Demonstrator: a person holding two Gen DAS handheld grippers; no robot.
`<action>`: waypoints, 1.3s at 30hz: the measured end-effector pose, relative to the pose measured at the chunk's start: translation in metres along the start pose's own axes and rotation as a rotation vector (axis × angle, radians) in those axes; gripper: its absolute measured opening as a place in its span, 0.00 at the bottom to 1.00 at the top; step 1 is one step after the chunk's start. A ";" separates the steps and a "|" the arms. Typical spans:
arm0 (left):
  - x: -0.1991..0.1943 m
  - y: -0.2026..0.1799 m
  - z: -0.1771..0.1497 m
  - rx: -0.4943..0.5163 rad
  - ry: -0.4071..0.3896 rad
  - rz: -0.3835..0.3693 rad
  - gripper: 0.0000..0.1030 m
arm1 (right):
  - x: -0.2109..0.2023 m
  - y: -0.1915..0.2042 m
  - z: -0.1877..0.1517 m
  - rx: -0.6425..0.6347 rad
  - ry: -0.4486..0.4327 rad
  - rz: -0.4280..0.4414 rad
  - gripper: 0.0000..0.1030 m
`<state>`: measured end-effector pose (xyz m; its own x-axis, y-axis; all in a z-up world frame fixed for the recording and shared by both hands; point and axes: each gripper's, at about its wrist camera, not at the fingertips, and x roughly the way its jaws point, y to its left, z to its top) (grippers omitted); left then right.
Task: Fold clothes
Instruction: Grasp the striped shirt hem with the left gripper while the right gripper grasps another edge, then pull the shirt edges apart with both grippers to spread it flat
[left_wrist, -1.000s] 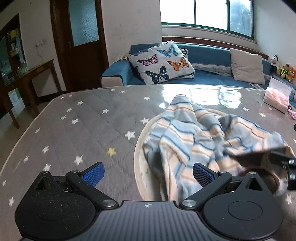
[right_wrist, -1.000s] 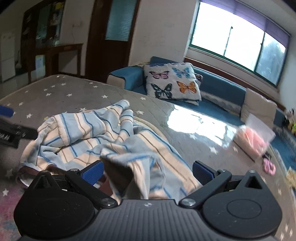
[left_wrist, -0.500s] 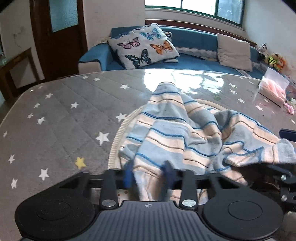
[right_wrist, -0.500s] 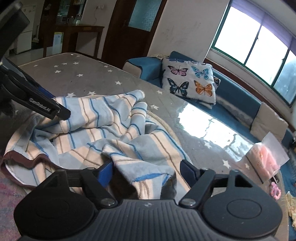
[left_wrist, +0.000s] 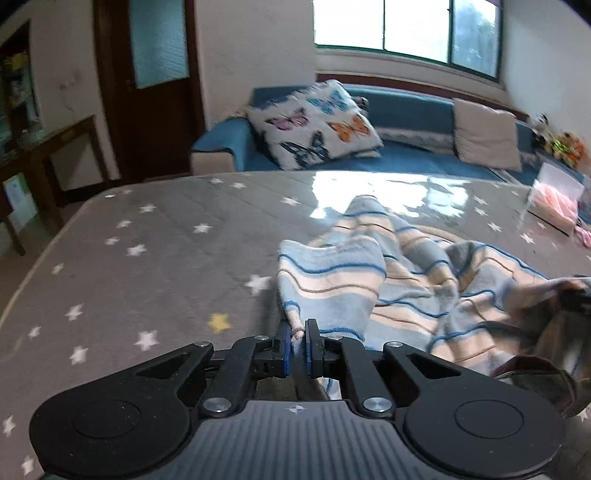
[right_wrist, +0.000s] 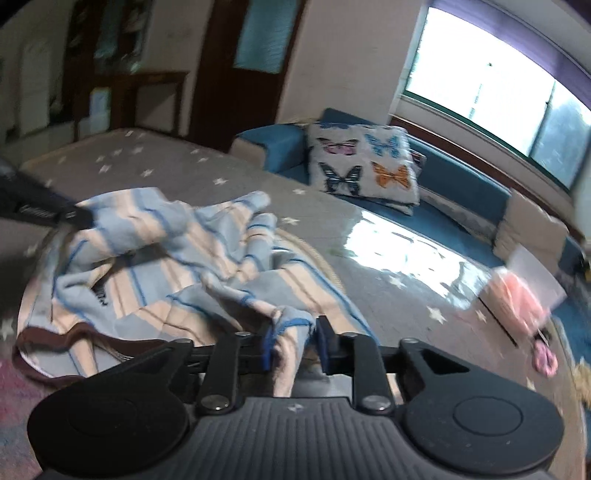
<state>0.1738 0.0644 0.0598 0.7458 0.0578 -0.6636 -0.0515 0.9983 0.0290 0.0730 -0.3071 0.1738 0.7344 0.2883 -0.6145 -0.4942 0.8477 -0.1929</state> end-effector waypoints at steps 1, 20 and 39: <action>-0.006 0.005 -0.003 -0.012 -0.006 0.012 0.08 | -0.006 -0.007 -0.004 0.032 -0.002 -0.009 0.19; -0.075 0.044 -0.091 -0.099 0.063 0.113 0.06 | -0.060 -0.078 -0.111 0.384 0.157 -0.102 0.17; -0.101 0.049 -0.111 -0.097 0.097 0.106 0.10 | -0.057 -0.009 -0.102 0.054 0.094 -0.041 0.57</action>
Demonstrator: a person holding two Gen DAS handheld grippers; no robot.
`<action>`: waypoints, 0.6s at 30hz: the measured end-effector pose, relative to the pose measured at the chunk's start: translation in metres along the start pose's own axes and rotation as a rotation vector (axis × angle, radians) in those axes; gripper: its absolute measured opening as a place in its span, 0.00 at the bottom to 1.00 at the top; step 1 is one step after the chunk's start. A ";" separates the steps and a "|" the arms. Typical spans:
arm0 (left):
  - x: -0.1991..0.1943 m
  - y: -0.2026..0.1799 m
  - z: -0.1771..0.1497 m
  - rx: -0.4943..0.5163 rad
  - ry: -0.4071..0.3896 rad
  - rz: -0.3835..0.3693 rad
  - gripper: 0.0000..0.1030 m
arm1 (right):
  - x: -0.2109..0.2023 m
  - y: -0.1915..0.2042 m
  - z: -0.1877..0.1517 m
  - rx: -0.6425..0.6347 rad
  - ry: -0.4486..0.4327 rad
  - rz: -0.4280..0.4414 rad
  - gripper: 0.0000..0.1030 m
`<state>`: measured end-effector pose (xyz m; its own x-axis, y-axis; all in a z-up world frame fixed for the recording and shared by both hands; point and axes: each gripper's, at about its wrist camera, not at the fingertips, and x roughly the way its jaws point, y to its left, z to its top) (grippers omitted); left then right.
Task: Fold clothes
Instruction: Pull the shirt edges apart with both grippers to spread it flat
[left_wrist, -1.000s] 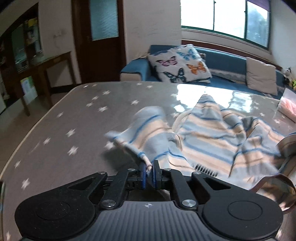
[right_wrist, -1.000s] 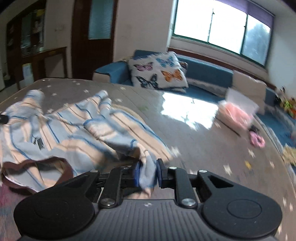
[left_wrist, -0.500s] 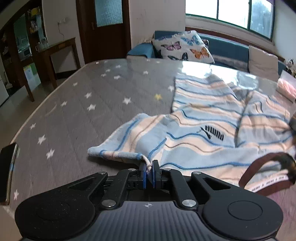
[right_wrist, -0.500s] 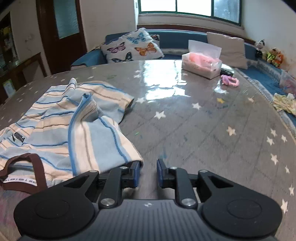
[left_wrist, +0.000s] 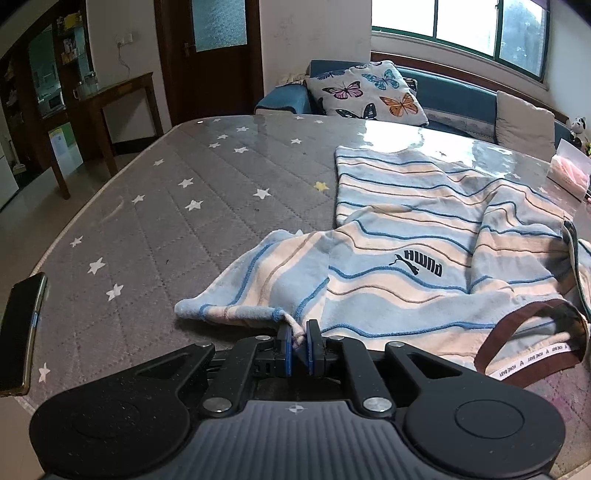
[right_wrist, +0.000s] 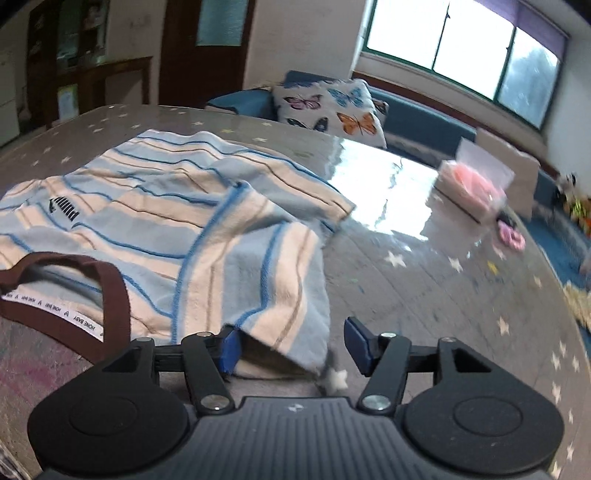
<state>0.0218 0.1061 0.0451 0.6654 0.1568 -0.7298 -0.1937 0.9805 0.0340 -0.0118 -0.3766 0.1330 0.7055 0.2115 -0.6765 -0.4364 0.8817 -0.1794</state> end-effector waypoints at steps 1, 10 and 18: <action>0.001 0.001 -0.001 0.001 0.000 0.001 0.09 | -0.002 0.002 0.001 -0.004 -0.015 -0.001 0.54; 0.001 0.001 -0.003 0.015 -0.010 0.014 0.07 | -0.028 -0.056 0.018 0.332 -0.120 0.091 0.07; -0.001 0.001 -0.008 0.020 0.014 -0.004 0.10 | -0.023 -0.120 -0.025 0.651 0.003 0.028 0.35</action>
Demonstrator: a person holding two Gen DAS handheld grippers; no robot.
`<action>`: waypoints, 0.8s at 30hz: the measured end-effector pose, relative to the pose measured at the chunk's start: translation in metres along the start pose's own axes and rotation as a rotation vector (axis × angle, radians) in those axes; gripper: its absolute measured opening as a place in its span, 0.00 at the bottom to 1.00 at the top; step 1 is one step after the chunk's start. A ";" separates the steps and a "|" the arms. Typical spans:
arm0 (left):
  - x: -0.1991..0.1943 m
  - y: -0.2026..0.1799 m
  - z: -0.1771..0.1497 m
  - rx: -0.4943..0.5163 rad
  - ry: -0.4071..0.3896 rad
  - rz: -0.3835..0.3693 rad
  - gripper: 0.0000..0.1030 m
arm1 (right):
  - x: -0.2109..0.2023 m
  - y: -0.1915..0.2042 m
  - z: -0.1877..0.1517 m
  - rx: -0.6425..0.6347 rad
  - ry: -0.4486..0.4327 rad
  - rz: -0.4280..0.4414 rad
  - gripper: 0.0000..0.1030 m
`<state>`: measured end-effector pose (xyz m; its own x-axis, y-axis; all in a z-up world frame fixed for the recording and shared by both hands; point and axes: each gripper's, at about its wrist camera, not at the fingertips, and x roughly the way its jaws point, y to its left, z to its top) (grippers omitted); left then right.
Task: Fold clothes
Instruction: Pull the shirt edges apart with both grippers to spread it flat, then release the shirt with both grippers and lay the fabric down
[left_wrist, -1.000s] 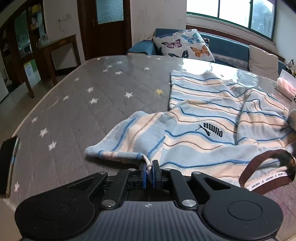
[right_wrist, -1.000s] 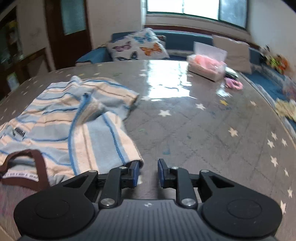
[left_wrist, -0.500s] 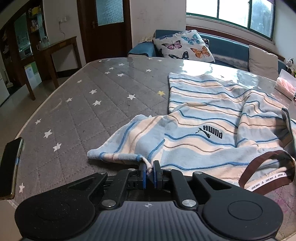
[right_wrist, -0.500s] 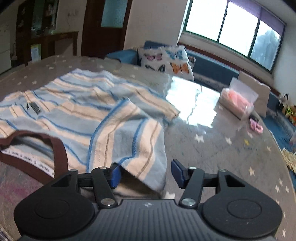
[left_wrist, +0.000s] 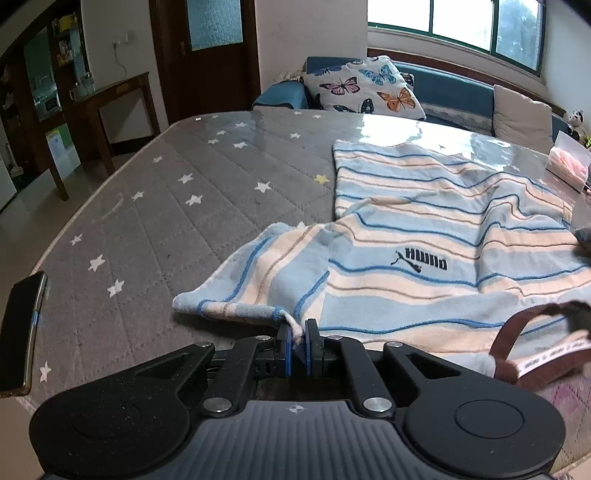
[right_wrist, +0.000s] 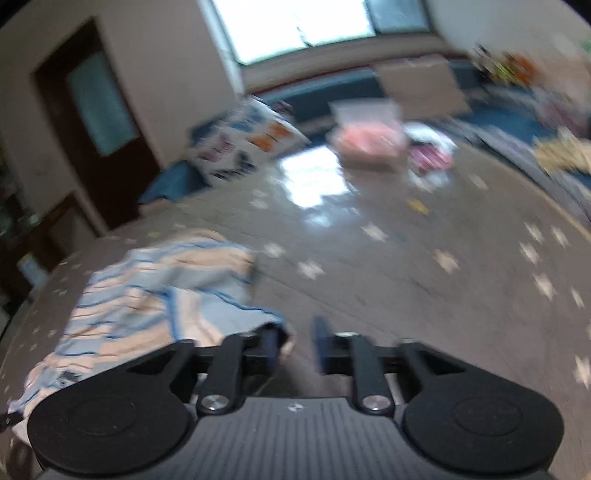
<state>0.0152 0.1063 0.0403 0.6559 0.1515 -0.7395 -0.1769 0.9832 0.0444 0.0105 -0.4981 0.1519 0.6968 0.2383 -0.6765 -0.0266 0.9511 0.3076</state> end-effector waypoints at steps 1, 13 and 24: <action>-0.001 0.000 -0.001 0.003 0.000 -0.007 0.10 | 0.002 -0.006 -0.004 0.007 0.012 -0.015 0.41; -0.025 0.010 0.008 0.042 -0.098 0.063 0.67 | -0.009 -0.001 -0.029 -0.301 0.087 -0.207 0.84; -0.018 -0.013 0.028 0.071 -0.161 0.020 1.00 | -0.037 0.038 -0.030 -0.504 -0.083 -0.326 1.00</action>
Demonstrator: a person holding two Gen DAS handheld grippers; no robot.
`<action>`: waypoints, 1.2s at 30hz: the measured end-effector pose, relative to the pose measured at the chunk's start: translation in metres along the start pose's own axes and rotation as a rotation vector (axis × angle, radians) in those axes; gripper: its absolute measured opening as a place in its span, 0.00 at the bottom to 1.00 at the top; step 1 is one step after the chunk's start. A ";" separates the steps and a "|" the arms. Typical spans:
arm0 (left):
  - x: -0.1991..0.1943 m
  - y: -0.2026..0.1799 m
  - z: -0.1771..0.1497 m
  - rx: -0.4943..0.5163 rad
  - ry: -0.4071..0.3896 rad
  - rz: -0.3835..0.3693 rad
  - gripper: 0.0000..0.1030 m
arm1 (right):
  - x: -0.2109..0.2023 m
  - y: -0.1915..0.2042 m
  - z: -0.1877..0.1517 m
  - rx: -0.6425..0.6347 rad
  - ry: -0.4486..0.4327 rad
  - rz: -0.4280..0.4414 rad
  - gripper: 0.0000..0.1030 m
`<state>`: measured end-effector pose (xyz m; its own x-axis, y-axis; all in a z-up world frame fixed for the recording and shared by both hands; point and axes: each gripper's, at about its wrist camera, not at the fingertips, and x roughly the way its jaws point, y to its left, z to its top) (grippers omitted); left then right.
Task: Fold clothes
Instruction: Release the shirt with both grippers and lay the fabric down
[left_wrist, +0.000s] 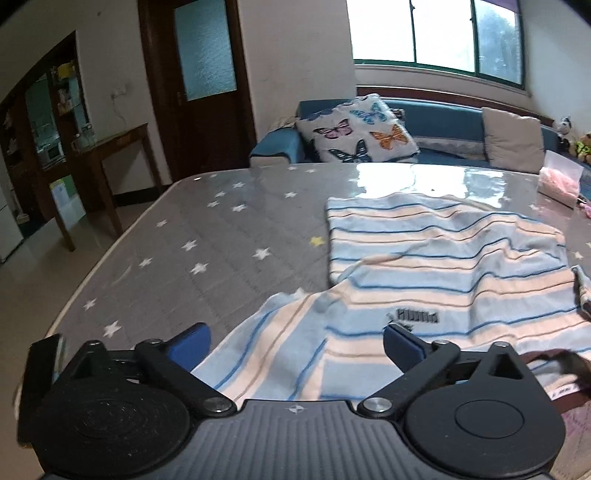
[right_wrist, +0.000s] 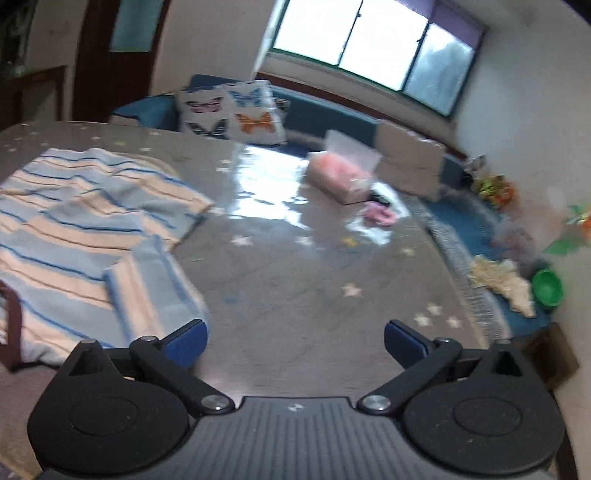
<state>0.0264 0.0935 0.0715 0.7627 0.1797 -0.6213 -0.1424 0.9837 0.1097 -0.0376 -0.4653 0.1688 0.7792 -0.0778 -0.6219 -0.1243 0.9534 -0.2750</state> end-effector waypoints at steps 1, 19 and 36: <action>0.003 -0.004 0.002 0.006 0.000 -0.005 1.00 | -0.001 -0.001 0.002 0.022 -0.006 0.009 1.00; 0.055 -0.028 0.017 0.023 0.053 -0.010 1.00 | 0.064 0.089 0.023 -0.133 0.049 0.269 1.00; 0.086 -0.039 0.033 0.053 0.088 0.016 1.00 | 0.073 0.028 0.037 -0.033 -0.009 0.117 1.00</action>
<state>0.1180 0.0703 0.0393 0.7021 0.1963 -0.6845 -0.1184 0.9801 0.1596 0.0388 -0.4337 0.1433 0.7637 0.0364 -0.6446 -0.2349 0.9456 -0.2249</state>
